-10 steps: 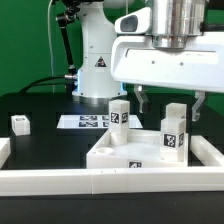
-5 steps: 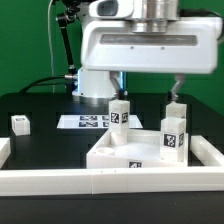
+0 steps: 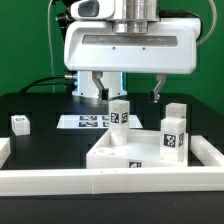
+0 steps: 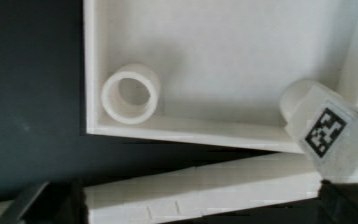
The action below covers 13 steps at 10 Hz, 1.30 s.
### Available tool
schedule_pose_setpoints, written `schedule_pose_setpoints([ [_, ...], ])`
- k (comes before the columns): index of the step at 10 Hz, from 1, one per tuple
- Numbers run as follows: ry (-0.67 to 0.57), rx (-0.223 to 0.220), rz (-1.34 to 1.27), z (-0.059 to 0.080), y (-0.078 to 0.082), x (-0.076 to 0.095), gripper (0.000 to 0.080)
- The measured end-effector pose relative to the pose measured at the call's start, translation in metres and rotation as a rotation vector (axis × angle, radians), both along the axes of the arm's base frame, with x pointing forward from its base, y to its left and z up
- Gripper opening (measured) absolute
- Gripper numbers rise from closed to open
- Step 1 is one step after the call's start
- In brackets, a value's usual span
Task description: Assemble square table
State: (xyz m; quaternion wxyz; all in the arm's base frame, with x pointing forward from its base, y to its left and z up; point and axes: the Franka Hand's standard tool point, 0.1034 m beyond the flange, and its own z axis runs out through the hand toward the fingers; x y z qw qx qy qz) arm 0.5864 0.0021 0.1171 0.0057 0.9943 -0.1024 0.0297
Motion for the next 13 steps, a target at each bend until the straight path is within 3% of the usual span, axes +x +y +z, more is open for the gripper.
schedule_pose_setpoints([
  [1, -0.001, -0.009, 0.061, -0.001, -0.013, -0.002, 0.0649],
  [4, 0.014, -0.044, 0.270, -0.006, -0.090, -0.027, 0.0649],
  [6, 0.019, -0.058, 0.379, -0.008, -0.127, -0.033, 0.0649],
  [11, 0.018, -0.066, 0.363, -0.010, -0.155, -0.041, 0.0649],
  [13, 0.024, -0.075, 0.399, -0.025, -0.173, -0.076, 0.0649],
])
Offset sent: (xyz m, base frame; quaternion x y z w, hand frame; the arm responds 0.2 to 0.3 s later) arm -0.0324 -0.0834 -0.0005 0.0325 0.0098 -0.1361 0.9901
